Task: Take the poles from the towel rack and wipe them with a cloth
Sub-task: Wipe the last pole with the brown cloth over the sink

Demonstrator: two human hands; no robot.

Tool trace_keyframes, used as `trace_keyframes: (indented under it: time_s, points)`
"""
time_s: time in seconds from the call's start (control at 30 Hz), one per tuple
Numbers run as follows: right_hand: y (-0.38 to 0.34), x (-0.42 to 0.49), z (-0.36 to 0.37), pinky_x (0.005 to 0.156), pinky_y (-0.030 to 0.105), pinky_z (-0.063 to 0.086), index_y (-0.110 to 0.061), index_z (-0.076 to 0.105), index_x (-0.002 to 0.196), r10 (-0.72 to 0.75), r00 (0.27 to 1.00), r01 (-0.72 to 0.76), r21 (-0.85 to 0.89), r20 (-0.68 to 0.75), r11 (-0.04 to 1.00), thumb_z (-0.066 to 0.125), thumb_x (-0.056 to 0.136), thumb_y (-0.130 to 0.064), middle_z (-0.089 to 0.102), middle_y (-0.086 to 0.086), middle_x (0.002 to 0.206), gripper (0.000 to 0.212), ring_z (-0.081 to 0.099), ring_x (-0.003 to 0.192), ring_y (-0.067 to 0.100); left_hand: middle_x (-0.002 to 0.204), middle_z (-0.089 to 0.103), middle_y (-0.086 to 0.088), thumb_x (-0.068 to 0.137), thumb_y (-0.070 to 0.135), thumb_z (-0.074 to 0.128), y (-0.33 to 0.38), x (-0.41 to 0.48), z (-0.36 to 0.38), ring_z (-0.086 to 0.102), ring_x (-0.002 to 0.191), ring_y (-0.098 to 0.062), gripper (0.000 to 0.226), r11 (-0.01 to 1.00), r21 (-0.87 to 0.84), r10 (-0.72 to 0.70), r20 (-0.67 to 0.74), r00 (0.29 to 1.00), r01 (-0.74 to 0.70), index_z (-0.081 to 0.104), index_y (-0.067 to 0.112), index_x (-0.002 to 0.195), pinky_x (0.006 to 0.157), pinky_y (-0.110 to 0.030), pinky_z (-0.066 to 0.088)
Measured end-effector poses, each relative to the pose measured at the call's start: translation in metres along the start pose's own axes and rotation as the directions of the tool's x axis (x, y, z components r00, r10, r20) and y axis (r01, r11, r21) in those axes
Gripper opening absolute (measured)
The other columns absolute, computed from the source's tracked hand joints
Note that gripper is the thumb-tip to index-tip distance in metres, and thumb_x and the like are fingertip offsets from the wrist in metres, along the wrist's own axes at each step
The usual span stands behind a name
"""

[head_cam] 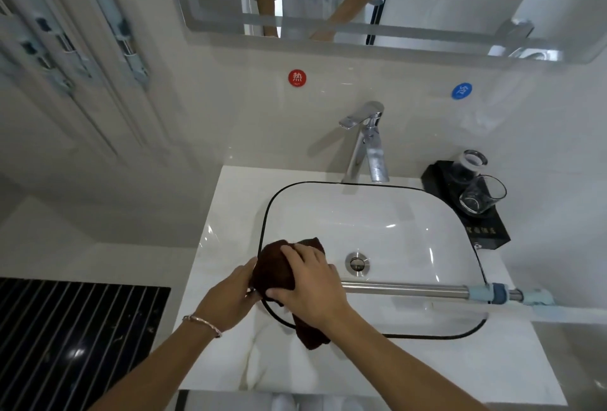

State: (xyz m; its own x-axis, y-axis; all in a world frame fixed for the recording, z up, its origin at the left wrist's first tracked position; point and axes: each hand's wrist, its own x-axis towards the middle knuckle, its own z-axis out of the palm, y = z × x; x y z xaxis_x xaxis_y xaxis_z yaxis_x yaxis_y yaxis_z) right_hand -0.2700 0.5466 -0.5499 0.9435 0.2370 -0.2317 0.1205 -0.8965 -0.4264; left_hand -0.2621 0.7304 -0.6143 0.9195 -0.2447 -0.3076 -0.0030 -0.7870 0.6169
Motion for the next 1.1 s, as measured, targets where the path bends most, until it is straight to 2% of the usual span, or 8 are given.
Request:
trace_keyframes:
  time_s: [0.13,0.33,0.43,0.53,0.7,0.8,0.93,1.1]
  points:
    - [-0.001,-0.005,0.021,0.115,0.048,0.010,-0.032,0.006,0.152,-0.038,0.999,0.038,-0.028,-0.018,0.999,0.052,0.086,-0.054,0.007,0.008,0.159,0.084,-0.002,0.147,0.026,0.123,0.048,0.011,0.091,0.012,0.057,-0.017,0.000,-0.018,0.048,0.122,-0.013,0.075,0.998,0.019,-0.057,0.183,0.982,0.054,0.007,0.044,0.137,0.107,-0.025,0.035]
    - [0.004,-0.009,0.032,0.117,0.047,0.006,-0.026,-0.001,0.152,-0.076,0.994,0.078,0.029,-0.076,0.997,0.060,0.081,-0.042,0.009,0.007,0.157,0.094,-0.004,0.147,0.028,0.150,0.015,0.009,0.084,0.002,0.052,0.039,-0.001,-0.050,0.012,0.140,-0.009,0.078,0.992,-0.098,0.077,0.027,0.997,-0.074,0.014,0.022,0.149,0.113,-0.028,0.023]
    - [0.017,-0.005,0.020,0.118,0.036,0.018,-0.022,0.012,0.152,-0.086,0.996,0.084,0.323,-0.007,0.943,0.069,0.076,-0.040,0.021,0.001,0.150,0.097,0.014,0.142,0.020,0.155,-0.005,0.011,0.078,0.016,0.059,0.080,-0.001,-0.040,-0.001,0.142,-0.008,0.097,0.983,0.062,0.153,0.251,0.956,-0.174,-0.006,0.021,0.150,0.114,-0.024,0.019]
    - [0.042,-0.015,0.000,0.115,0.031,0.027,-0.024,0.024,0.150,-0.082,0.993,0.034,0.474,0.083,0.880,0.074,0.075,-0.037,0.022,-0.007,0.151,0.091,0.022,0.140,0.007,0.156,-0.012,0.004,0.073,0.043,0.062,0.096,0.004,-0.027,-0.006,0.145,-0.018,0.109,0.922,0.343,0.054,0.349,0.936,-0.181,-0.015,0.025,0.148,0.117,-0.043,0.014]
    - [0.092,-0.038,-0.013,0.111,0.020,0.025,-0.018,0.048,0.137,0.026,0.999,-0.008,0.362,-0.044,0.932,0.064,0.089,-0.028,0.037,0.000,0.145,0.052,0.033,0.135,0.012,0.154,0.005,0.002,0.065,0.060,0.067,0.113,0.008,-0.005,0.004,0.142,-0.027,0.114,0.765,0.634,-0.084,0.270,0.959,-0.111,-0.005,0.032,0.148,0.108,-0.056,0.023]
    - [0.122,-0.049,-0.019,0.106,0.028,0.035,-0.010,0.060,0.124,0.007,0.989,0.026,0.220,-0.149,0.975,0.060,0.087,-0.017,0.052,0.006,0.131,0.037,0.045,0.124,0.022,0.151,0.015,0.002,0.058,0.070,0.066,0.125,0.011,0.003,0.014,0.139,-0.028,0.117,0.706,0.705,-0.128,0.215,0.968,-0.063,0.001,0.031,0.148,0.103,-0.056,0.029]
    - [0.161,-0.066,-0.030,0.075,0.042,0.047,-0.012,0.070,0.095,0.006,0.965,-0.023,-0.061,-0.263,0.998,0.068,0.075,-0.015,0.063,0.008,0.095,0.020,0.060,0.088,0.033,0.146,0.024,0.002,0.057,0.075,0.060,0.139,0.018,0.013,0.024,0.134,-0.026,0.108,0.650,0.760,-0.170,0.136,0.976,0.007,0.017,0.028,0.143,0.097,-0.054,0.036]
    - [0.199,-0.081,-0.040,0.078,0.039,0.047,-0.016,0.067,0.099,0.041,0.993,-0.063,-0.204,-0.109,0.977,0.081,0.067,-0.036,0.061,0.004,0.092,0.041,0.057,0.087,0.027,0.126,0.044,0.004,0.070,0.058,0.052,0.149,0.028,0.026,0.042,0.116,-0.023,0.068,0.585,0.811,-0.111,0.049,0.993,0.025,0.039,0.027,0.128,0.092,-0.052,0.038]
